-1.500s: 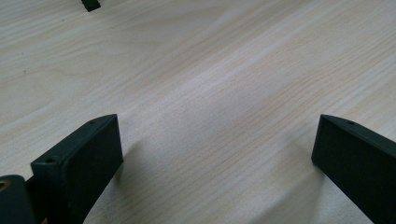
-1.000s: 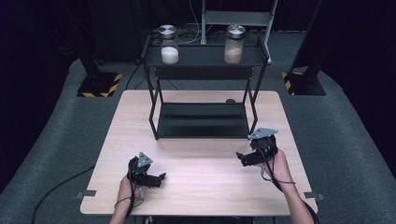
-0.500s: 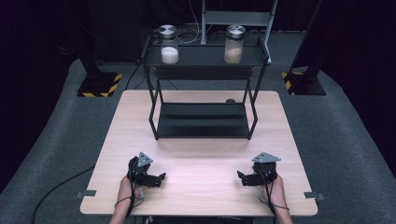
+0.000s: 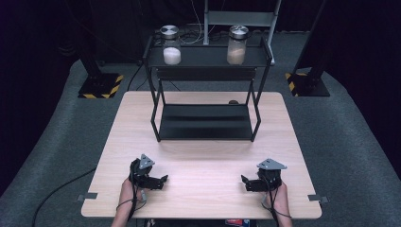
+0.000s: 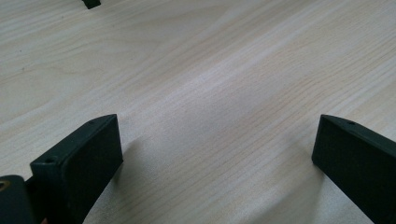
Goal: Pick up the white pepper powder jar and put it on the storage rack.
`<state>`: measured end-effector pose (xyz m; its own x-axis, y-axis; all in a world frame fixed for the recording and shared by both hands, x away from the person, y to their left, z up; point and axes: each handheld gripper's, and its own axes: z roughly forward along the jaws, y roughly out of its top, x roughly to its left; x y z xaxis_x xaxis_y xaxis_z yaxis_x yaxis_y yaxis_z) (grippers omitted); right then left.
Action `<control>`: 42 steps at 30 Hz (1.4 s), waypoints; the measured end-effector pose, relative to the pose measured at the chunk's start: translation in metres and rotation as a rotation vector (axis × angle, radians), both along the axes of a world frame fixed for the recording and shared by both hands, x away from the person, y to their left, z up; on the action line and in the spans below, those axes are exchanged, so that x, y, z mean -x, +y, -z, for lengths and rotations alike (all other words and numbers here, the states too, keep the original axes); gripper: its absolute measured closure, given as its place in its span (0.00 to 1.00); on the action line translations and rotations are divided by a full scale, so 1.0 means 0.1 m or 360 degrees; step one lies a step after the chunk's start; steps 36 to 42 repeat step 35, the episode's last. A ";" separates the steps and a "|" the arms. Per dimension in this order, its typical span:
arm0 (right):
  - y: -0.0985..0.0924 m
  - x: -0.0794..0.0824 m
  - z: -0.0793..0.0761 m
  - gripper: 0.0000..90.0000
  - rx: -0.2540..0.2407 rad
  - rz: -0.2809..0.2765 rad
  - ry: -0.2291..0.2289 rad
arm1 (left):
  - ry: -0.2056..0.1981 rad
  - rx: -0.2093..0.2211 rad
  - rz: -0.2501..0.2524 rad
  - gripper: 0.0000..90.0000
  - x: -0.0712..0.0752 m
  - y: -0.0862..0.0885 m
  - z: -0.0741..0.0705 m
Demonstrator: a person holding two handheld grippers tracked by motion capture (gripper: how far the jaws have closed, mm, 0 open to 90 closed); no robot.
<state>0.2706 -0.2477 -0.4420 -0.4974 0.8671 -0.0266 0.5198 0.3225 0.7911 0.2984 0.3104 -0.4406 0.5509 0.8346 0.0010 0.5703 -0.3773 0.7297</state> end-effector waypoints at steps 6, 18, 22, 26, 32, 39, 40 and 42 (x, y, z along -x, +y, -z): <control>0.03 -0.01 0.00 0.00 0.0009 0.0026 0.0004 | 0.0006 0.0003 0.0002 0.01 -0.01 0.01 0.00; 0.03 0.03 0.01 0.00 -0.0004 0.0061 -0.0021 | 0.0000 -0.0001 0.0002 0.01 0.00 0.00 0.00; 0.03 0.02 0.01 0.00 -0.0004 0.0066 -0.0013 | 0.0000 0.0000 0.0001 0.01 0.00 0.00 0.00; 0.02 0.02 0.01 0.00 -0.0009 0.0060 -0.0011 | -0.0005 -0.0002 0.0002 0.01 0.01 0.00 0.00; 0.02 0.01 0.00 0.00 -0.0011 0.0056 -0.0001 | -0.0010 -0.0005 0.0001 0.01 0.01 -0.01 0.00; 0.02 0.02 0.01 0.00 -0.0015 0.0063 -0.0017 | -0.0018 -0.0014 0.0004 0.01 0.02 -0.01 0.00; 0.02 0.02 0.01 0.00 -0.0015 0.0063 -0.0017 | -0.0018 -0.0014 0.0004 0.01 0.02 -0.01 0.00; 0.02 0.02 0.01 0.00 -0.0015 0.0063 -0.0017 | -0.0018 -0.0014 0.0004 0.01 0.02 -0.01 0.00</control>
